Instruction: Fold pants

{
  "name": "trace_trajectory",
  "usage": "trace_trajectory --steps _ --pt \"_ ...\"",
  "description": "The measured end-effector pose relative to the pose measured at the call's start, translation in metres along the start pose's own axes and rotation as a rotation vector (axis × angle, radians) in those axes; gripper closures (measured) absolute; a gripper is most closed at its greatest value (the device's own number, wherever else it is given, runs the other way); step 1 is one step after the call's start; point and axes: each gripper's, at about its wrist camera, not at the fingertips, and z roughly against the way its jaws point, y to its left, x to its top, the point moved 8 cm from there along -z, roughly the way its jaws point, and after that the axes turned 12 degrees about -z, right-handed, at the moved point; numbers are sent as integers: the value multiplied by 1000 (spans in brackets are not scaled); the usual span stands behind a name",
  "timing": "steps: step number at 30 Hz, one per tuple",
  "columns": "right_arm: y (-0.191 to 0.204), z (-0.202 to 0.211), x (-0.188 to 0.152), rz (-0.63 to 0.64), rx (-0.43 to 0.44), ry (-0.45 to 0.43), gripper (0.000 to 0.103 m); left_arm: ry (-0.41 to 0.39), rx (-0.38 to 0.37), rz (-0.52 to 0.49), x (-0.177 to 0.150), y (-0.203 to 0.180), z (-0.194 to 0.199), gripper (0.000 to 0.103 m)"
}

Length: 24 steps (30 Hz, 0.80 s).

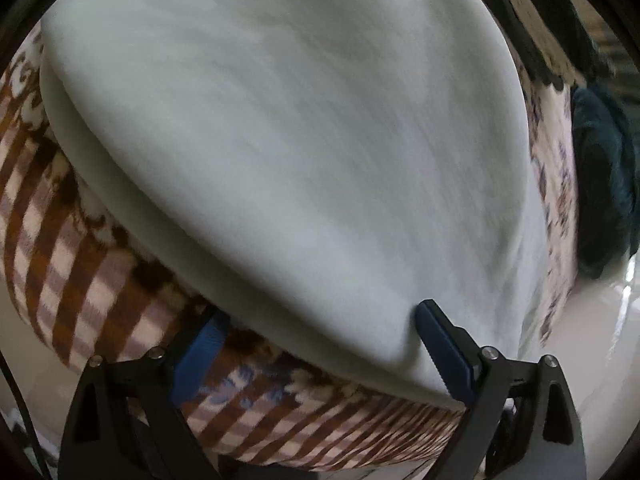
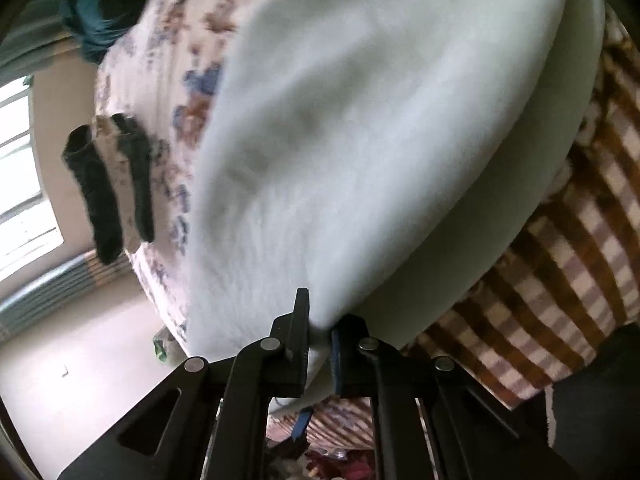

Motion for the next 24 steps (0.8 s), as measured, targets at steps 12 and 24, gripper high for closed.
trace_trajectory --steps 12,24 --pt "-9 17 -17 98 -100 -17 94 -106 16 -131 10 -2 46 85" --pt "-50 -1 22 96 -179 50 49 18 242 -261 0 7 35 38"
